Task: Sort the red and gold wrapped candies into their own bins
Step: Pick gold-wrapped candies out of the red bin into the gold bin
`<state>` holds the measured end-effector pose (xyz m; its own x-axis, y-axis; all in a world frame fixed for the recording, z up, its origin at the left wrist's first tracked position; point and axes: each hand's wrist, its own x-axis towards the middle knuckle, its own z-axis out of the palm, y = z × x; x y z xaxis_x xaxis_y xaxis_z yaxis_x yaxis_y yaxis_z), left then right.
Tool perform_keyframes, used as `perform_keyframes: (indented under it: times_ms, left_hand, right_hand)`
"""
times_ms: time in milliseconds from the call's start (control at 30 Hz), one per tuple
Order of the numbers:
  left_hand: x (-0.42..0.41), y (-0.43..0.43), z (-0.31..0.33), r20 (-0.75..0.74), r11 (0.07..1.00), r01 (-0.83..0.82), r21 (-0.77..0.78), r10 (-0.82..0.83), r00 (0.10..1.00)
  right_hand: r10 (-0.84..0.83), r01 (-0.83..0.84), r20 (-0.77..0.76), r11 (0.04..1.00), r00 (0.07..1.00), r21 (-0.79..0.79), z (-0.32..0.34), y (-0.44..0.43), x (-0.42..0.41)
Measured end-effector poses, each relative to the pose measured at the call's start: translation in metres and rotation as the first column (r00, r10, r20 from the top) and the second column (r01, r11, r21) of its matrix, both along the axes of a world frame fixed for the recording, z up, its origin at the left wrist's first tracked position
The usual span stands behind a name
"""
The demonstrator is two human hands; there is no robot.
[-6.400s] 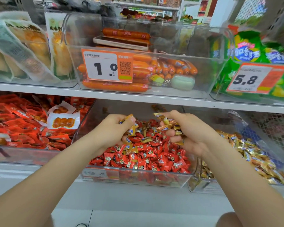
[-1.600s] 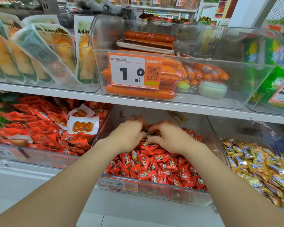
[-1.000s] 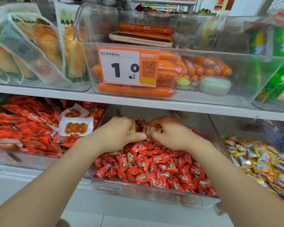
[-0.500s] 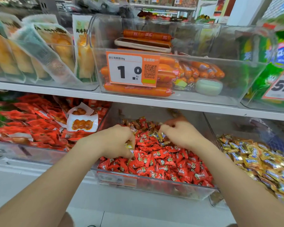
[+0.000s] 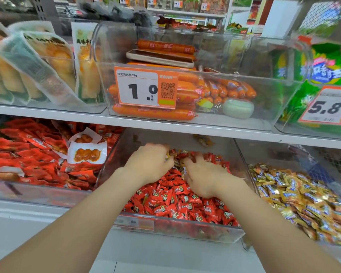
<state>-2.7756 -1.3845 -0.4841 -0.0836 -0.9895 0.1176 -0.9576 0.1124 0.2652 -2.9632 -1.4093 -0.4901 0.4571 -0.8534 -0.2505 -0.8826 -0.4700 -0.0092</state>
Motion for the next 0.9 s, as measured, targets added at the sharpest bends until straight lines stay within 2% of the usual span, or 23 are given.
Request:
perform_keyframes:
  times_ms: [133, 233, 333, 400, 500, 567, 667, 733, 833, 900]
  left_hand:
    - [-0.007, -0.017, -0.014, -0.013, 0.981, 0.175, 0.078, -0.175, 0.985]
    - [-0.008, -0.026, -0.025, 0.106, 0.964, 0.208, 0.166, -0.227, 0.968]
    - [-0.004, -0.036, -0.032, 0.179, 0.948, 0.198, 0.247, -0.246, 0.953]
    - [0.000, -0.039, -0.033, 0.183, 0.952, 0.182, 0.245, -0.230, 0.956]
    - [0.001, -0.036, -0.030, 0.137, 0.963, 0.174, 0.203, -0.204, 0.969]
    - [0.002, -0.034, -0.027, 0.080, 0.971, 0.170, 0.167, -0.185, 0.979]
    - [0.009, -0.028, -0.021, 0.034, 0.986, 0.137, 0.094, -0.141, 0.989]
    - [0.011, -0.022, -0.014, -0.028, 0.992, 0.117, 0.055, -0.116, 0.993]
    - [0.010, -0.010, 0.000, -0.128, 0.996, 0.080, 0.032, -0.075, 0.989]
    - [0.008, -0.004, 0.005, -0.178, 0.997, 0.069, 0.022, -0.064, 0.982]
  right_hand:
    - [0.002, 0.000, -0.010, 0.983, 1.000, 0.183, 0.003, -0.007, -0.002]
    - [0.006, 0.005, -0.043, 0.967, 0.999, 0.253, 0.006, -0.017, -0.003]
    - [0.033, -0.019, -0.059, 0.977, 0.998, 0.214, 0.003, -0.025, -0.002]
    - [0.039, -0.035, -0.030, 0.990, 0.999, 0.138, -0.002, -0.029, 0.001]
    - [0.041, -0.041, 0.029, 0.999, 0.999, 0.010, -0.009, -0.033, 0.002]
    - [0.061, -0.061, 0.057, 0.998, 0.996, -0.014, -0.009, -0.033, -0.001]
    - [0.078, -0.075, 0.178, 0.997, 0.981, -0.024, -0.007, -0.032, -0.007]
    - [0.055, -0.057, 0.356, 0.998, 0.933, -0.005, -0.004, -0.030, -0.014]
    - [-0.122, 0.027, 0.633, 0.987, 0.764, 0.158, 0.006, -0.023, -0.027]
    - [-0.210, 0.078, 0.635, 0.970, 0.743, 0.230, 0.013, -0.014, -0.035]
